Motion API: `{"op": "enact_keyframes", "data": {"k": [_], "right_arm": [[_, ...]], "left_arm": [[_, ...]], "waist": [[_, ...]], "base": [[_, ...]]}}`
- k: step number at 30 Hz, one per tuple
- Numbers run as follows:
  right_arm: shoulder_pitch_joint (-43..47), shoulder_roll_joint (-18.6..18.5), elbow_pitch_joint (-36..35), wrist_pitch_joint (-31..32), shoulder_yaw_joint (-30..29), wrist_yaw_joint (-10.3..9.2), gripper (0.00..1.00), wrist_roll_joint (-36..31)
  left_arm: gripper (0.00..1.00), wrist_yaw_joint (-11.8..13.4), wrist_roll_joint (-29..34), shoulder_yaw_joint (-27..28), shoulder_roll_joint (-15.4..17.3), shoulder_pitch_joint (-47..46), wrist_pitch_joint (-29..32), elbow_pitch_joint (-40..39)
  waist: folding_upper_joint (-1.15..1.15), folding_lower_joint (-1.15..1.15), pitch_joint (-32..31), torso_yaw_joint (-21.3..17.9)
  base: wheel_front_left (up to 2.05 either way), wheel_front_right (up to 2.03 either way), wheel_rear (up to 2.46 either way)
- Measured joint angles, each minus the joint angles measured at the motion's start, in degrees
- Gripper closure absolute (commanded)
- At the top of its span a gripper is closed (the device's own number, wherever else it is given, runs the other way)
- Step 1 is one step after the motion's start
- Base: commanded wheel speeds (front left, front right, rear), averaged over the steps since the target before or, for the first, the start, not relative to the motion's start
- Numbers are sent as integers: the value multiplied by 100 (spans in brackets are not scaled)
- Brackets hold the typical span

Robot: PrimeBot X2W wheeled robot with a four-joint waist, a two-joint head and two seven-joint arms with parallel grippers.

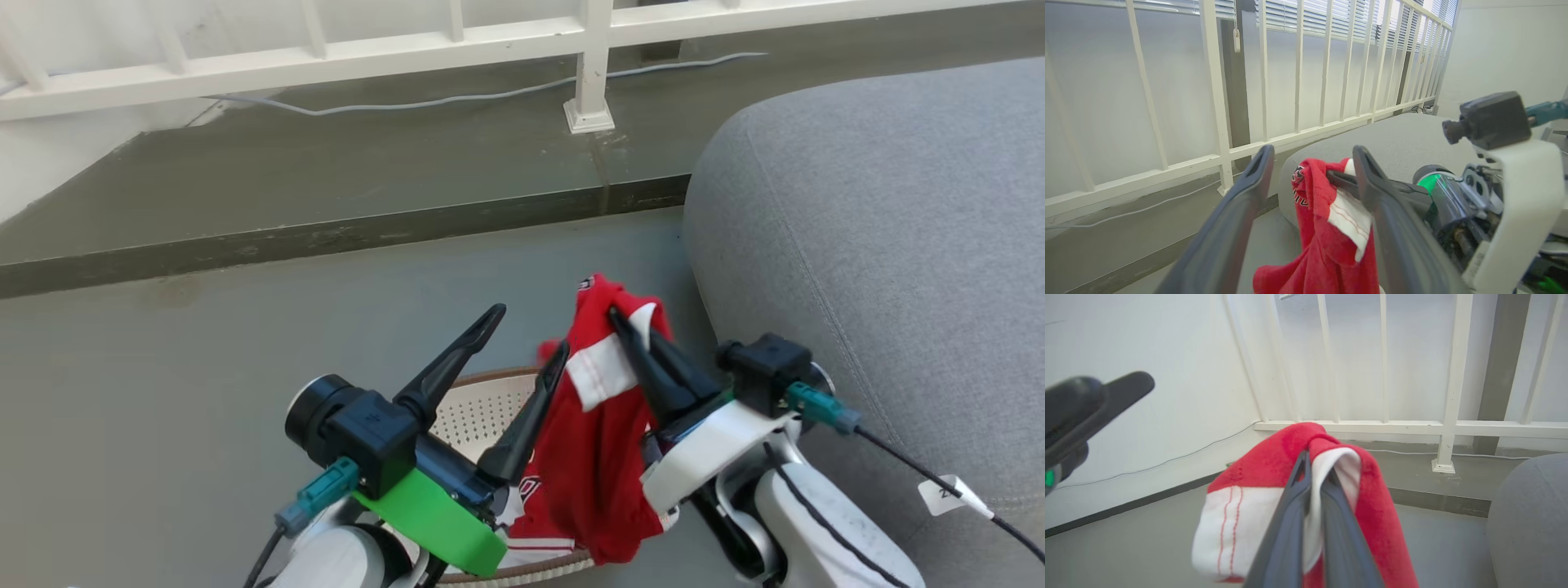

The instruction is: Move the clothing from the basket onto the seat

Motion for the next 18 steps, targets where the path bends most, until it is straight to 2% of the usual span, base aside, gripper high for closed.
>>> {"op": "enact_keyframes", "data": {"k": [2, 18], "right_arm": [[-24, -71, 120, -36, -182, -89, 100, 3], [-214, -315, 501, -269, -884, -411, 100, 144]], "left_arm": [[0, -3, 105, -69, 53, 1, 63, 13], [0, -45, 223, -403, 302, 10, 297, 164]], "waist": [[0, 0, 32, -63], [0, 0, 256, -556]], "base": [[0, 0, 0], [0, 0, 0]]}}
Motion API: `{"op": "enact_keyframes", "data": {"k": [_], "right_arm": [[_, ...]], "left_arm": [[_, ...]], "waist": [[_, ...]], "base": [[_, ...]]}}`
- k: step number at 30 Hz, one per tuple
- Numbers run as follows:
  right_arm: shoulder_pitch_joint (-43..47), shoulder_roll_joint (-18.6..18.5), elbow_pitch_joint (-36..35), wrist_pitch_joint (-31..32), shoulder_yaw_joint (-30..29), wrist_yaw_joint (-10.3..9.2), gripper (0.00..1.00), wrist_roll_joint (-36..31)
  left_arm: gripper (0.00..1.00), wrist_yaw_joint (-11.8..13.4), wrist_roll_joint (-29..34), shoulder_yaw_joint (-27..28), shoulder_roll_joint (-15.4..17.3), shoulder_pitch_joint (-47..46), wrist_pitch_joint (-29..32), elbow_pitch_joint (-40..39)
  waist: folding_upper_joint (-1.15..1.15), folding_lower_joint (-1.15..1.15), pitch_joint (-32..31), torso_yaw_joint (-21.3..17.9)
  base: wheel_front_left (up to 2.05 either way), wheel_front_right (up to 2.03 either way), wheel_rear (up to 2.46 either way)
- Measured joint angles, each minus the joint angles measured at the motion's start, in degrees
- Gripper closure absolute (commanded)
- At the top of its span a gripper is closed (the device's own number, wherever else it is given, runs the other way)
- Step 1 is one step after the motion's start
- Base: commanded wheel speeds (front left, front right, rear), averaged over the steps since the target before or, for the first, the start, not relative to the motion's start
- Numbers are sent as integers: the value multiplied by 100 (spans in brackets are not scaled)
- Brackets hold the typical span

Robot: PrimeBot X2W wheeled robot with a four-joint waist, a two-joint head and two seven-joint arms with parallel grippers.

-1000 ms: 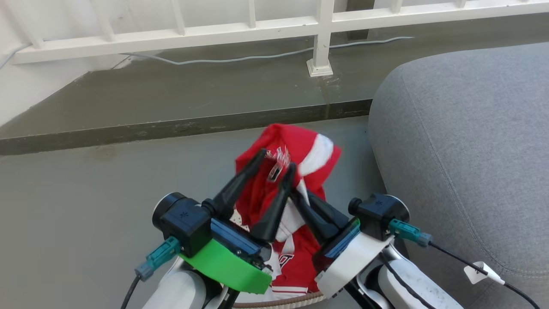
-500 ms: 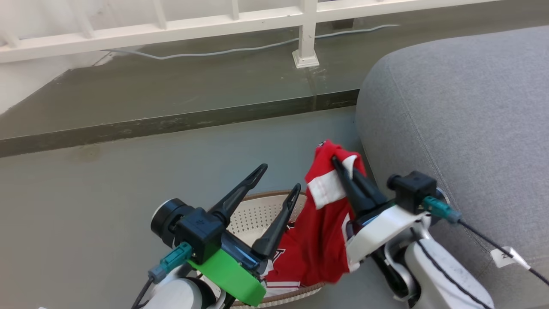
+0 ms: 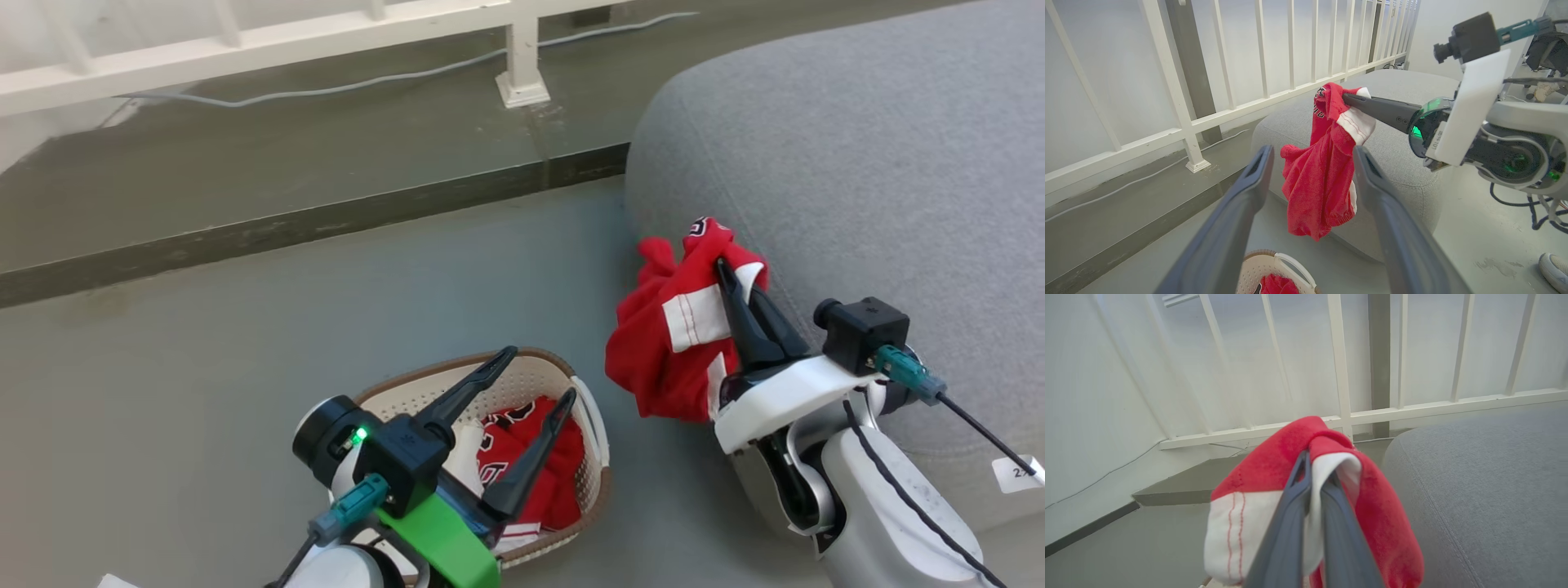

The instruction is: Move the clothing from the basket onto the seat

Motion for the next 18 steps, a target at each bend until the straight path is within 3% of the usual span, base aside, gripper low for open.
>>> {"op": "enact_keyframes", "data": {"k": [18], "right_arm": [[-6, -16, 374, -124, -286, -49, 100, 157]], "left_arm": [[0, -48, 291, -346, 190, 1, 135, -1]], "waist": [[0, 0, 349, -1067]], "base": [[0, 0, 0]]}}
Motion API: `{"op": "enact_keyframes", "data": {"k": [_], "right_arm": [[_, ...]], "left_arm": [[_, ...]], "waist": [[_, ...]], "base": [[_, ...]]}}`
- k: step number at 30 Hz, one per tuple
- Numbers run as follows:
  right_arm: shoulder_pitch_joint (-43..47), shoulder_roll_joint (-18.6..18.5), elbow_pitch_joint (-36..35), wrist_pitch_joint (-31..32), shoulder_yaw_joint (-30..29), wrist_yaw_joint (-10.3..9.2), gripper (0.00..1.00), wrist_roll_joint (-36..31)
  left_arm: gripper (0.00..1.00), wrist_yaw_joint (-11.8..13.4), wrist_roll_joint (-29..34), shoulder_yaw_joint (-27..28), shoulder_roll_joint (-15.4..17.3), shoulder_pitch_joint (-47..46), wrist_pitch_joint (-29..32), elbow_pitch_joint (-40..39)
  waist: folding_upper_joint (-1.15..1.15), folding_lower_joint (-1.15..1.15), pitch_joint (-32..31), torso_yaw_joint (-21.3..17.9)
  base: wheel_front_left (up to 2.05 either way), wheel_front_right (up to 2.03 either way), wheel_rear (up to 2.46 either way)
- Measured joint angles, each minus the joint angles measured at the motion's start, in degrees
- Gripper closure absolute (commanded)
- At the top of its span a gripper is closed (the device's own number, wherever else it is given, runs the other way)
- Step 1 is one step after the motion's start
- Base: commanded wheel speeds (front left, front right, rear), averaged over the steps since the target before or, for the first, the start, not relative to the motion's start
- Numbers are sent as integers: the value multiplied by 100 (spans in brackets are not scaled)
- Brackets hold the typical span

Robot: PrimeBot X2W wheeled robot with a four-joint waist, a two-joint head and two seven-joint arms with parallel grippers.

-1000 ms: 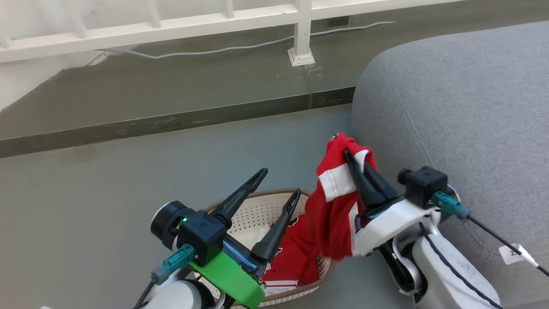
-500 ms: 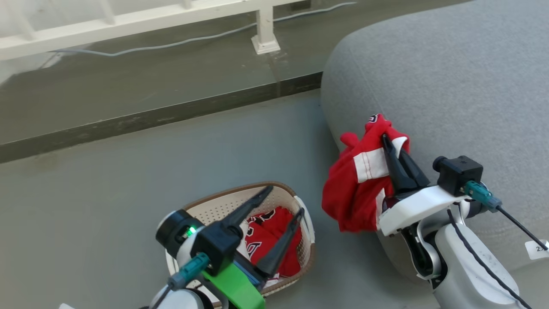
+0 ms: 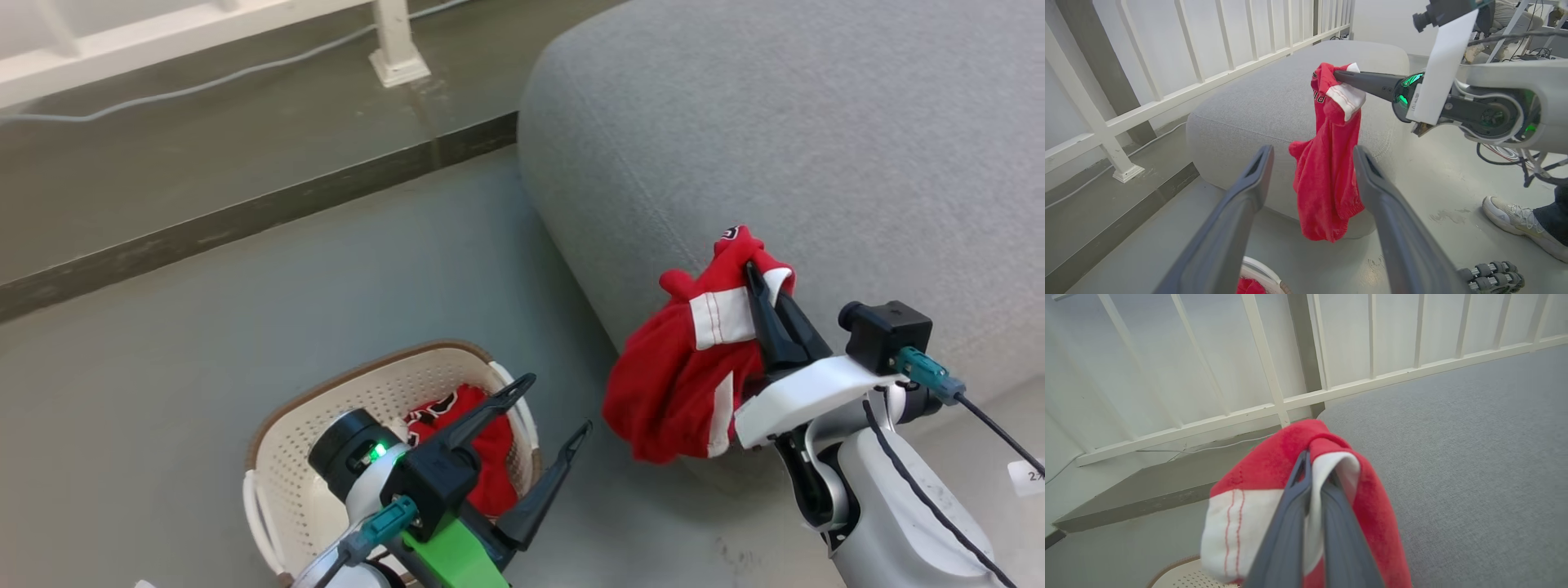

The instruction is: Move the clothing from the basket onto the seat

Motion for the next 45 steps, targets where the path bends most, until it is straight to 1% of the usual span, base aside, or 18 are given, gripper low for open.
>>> {"op": "enact_keyframes", "data": {"k": [5, 9, 13, 18, 29, 34, 39, 42, 45], "right_arm": [[-40, 0, 60, -46, -171, 0, 100, 100], [-403, -47, 110, -93, -417, -2, 100, 179], [-871, -210, 176, -102, -683, -4, 100, 204], [-1471, -396, 303, -147, -1021, 2, 100, 281], [-3011, -792, 702, -197, -1638, 1, 100, 426], [-3538, -1073, 990, -198, -1935, -47, 100, 502], [-3844, -1348, 1324, -212, -2132, -54, 100, 515], [-3891, -1425, 1572, -213, -2186, -53, 100, 556], [-3892, -1415, 1853, -213, -2230, -51, 100, 646]], "left_arm": [[0, 0, 55, 16, 34, -13, 22, -32], [0, 0, 64, 24, 43, -43, 66, -125], [0, 0, 192, 4, 44, -211, 118, -155], [0, -2, 221, -38, 46, -419, 154, -158], [0, -45, 311, -171, 51, -800, 266, -240], [0, -46, 337, -171, 54, -968, 299, -325], [0, -47, 355, -169, 54, -1078, 319, -356], [0, -47, 356, -171, 57, -1109, 370, -380], [0, -48, 358, -172, 73, -1177, 375, -410]], "waist": [[0, 0, 118, -303], [0, 0, 261, -486], [0, 0, 443, -591], [0, 0, 667, -610], [0, 0, 1104, -373], [0, 0, 1326, -194], [0, 0, 1563, 12], [0, 0, 1727, 128], [0, 0, 1905, 232]], "base": [[0, 0, 0], [0, 0, 0], [0, 0, 0], [0, 0, 0], [0, 0, 0], [0, 0, 0], [0, 0, 0], [0, 0, 0], [0, 0, 0]]}}
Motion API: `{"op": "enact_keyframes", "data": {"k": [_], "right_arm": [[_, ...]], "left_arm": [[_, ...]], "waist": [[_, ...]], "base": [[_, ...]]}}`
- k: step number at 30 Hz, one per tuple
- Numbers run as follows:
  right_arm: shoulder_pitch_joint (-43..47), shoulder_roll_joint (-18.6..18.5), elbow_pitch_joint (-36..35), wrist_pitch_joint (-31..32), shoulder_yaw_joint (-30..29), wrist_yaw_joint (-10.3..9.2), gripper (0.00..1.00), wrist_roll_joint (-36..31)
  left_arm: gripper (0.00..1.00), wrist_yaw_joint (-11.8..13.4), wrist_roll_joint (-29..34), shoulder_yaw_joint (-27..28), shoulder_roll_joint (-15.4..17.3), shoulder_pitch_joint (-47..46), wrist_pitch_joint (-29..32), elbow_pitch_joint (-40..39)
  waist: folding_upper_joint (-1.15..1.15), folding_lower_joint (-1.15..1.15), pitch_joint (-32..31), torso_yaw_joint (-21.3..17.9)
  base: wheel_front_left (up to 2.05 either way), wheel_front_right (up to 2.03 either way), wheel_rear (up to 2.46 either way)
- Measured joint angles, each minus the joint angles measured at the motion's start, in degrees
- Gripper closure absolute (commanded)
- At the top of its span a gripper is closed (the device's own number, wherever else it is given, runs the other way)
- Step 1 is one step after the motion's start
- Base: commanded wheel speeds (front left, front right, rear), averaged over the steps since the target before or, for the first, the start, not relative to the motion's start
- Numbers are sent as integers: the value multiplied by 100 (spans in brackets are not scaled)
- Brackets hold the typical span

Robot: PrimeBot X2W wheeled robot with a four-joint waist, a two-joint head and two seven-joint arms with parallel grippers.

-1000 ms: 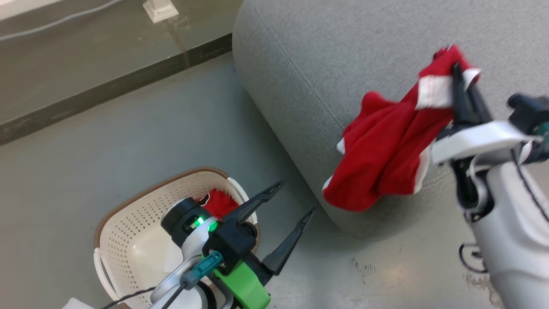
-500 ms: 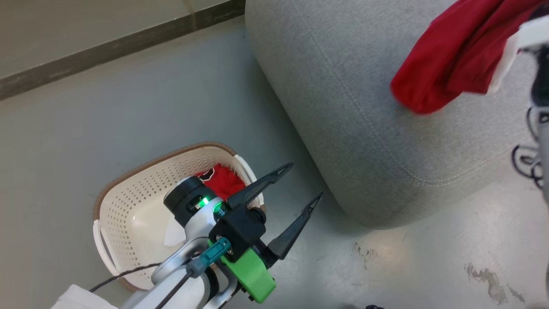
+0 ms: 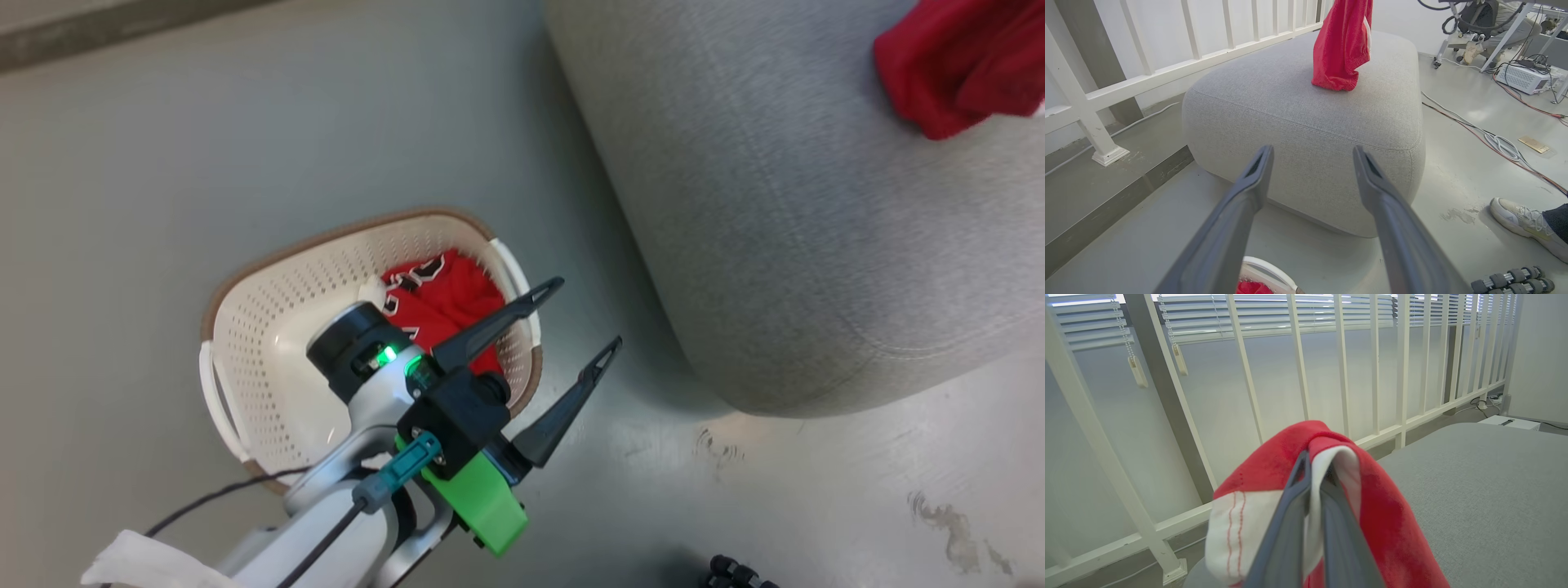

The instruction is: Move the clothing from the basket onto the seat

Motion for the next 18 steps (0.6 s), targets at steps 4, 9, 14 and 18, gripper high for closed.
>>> {"op": "enact_keyframes", "data": {"k": [4, 9, 14, 18], "right_arm": [[1, 44, 274, 0, -15, 0, 100, 43], [57, 236, 756, -1, -27, 7, 100, 97], [203, 399, 1157, -1, -33, 19, 100, 156], [264, 493, 1368, -1, -48, 103, 63, 193]], "left_arm": [[0, 0, 24, 7, 30, -105, 1, -21], [0, 0, 30, 44, 100, -201, 0, -25], [0, -1, 29, 40, 146, -288, -14, 57], [0, -1, 19, 26, 157, -297, -16, 79]], "waist": [[0, 0, 181, 85], [0, 0, 460, 183], [0, 1, 616, 220], [0, 1, 623, 195]], "base": [[0, 0, 0], [0, 0, 0], [0, 0, 0], [0, 0, 0]]}}
